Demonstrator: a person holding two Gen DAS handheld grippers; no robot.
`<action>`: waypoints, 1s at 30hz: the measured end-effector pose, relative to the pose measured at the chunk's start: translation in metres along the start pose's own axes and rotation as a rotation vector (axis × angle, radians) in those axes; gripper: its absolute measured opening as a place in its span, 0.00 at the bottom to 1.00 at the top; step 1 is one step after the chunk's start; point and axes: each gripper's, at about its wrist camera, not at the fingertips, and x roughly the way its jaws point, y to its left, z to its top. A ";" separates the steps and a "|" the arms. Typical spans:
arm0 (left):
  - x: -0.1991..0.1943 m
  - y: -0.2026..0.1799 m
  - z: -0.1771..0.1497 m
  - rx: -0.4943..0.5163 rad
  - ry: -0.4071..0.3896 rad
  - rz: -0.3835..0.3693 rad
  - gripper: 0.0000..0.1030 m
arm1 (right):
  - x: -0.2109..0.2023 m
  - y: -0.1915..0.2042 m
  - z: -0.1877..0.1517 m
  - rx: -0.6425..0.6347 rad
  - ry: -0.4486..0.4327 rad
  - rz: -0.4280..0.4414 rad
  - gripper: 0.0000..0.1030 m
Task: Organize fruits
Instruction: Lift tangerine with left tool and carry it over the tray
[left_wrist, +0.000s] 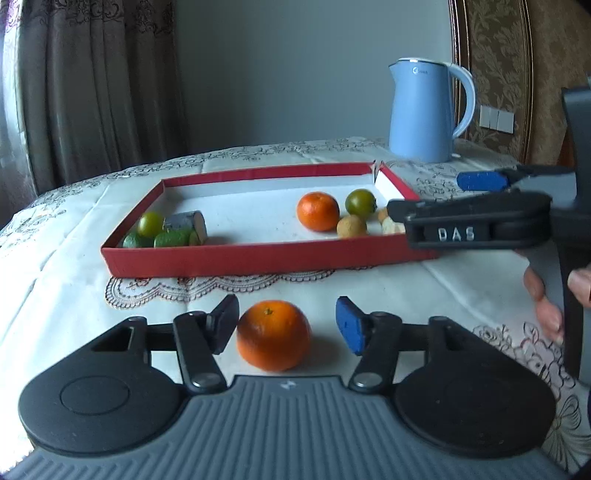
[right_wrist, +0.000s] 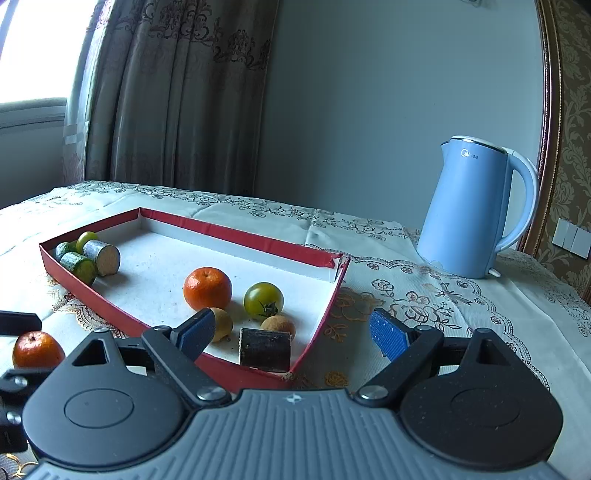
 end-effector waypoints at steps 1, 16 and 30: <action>0.000 0.001 -0.001 -0.004 0.001 0.001 0.49 | 0.000 0.000 0.000 0.000 0.000 -0.001 0.89; -0.004 0.008 0.002 -0.020 -0.015 0.013 0.35 | 0.000 0.000 0.000 0.001 0.001 -0.001 0.89; 0.013 0.021 0.065 -0.038 -0.121 0.033 0.35 | 0.000 0.000 0.000 -0.002 0.003 -0.003 0.89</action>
